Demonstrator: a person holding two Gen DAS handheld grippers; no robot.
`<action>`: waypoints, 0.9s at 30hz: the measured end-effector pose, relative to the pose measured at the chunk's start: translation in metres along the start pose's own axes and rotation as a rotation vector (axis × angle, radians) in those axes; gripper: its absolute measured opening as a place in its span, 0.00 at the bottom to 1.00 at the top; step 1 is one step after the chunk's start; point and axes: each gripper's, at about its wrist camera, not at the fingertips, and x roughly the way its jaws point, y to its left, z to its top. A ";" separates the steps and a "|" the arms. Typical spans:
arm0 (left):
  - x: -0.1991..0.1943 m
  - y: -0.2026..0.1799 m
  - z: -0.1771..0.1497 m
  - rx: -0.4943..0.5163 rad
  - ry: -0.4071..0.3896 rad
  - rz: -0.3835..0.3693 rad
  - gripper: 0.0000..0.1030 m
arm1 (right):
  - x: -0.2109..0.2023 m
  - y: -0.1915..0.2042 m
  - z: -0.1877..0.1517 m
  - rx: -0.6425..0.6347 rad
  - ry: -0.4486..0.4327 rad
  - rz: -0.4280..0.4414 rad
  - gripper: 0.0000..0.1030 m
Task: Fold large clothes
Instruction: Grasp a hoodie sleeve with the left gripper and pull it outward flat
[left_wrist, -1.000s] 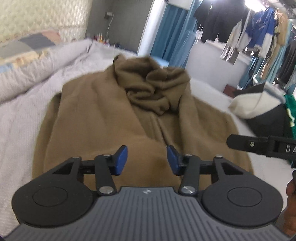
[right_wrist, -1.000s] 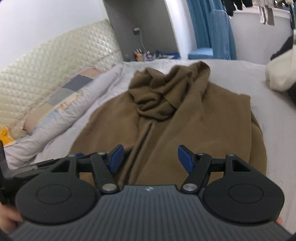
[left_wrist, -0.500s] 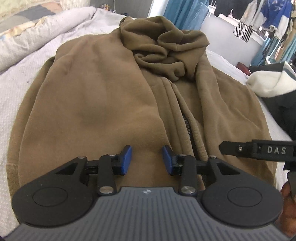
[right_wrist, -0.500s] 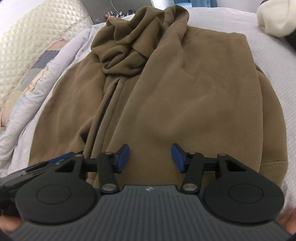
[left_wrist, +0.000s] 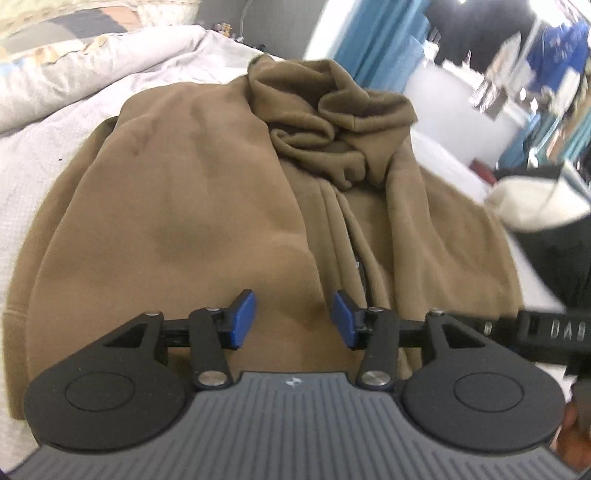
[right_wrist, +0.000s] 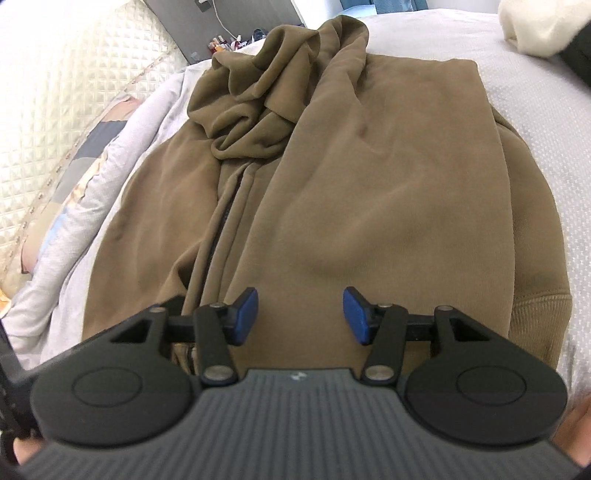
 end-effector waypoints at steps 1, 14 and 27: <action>0.002 -0.001 0.001 0.002 -0.015 0.004 0.54 | 0.000 0.000 0.001 -0.003 0.000 0.000 0.53; 0.012 -0.010 0.012 0.108 -0.038 0.098 0.15 | 0.003 0.000 0.001 -0.022 -0.014 -0.035 0.51; -0.095 0.081 0.145 -0.047 -0.222 0.111 0.11 | -0.018 0.022 0.006 -0.165 -0.191 -0.044 0.53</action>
